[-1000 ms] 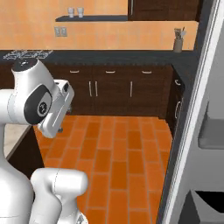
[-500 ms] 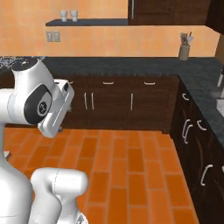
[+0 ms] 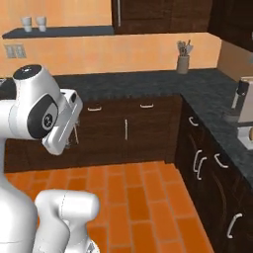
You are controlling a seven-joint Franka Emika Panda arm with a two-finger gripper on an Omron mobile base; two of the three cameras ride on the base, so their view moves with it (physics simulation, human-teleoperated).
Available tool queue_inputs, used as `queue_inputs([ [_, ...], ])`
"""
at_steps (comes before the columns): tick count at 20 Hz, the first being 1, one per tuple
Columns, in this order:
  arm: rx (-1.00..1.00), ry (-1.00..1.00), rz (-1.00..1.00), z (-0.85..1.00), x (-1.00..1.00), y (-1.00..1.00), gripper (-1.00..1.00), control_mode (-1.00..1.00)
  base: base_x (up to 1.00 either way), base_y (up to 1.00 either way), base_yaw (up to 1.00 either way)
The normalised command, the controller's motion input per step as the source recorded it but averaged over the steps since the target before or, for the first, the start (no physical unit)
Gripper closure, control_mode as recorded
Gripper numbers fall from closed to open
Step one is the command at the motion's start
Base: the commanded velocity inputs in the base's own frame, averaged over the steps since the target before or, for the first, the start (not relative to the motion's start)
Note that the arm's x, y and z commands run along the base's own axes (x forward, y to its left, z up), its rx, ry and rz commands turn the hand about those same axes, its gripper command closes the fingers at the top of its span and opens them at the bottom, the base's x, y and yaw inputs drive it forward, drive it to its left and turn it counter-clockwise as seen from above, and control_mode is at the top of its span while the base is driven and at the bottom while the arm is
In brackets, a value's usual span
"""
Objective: Take the meat container that has the fish and place it on the second highest rack of the freezer. Then take the vegetable container that has the sweet potato and cucumber and place it on the highest rack of the freezer.
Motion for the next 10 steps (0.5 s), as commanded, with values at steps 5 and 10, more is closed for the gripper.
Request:
queue_inputs([
  [5, 0.0, 0.0, 0.0, 0.0, 0.0, 0.0, -1.0, 1.0, 0.55, 0.25, -0.73],
  [10, 0.0, 0.0, 0.0, 0.0, 0.0, 0.0, -1.0, 1.0, 0.3, 0.43, -0.83],
])
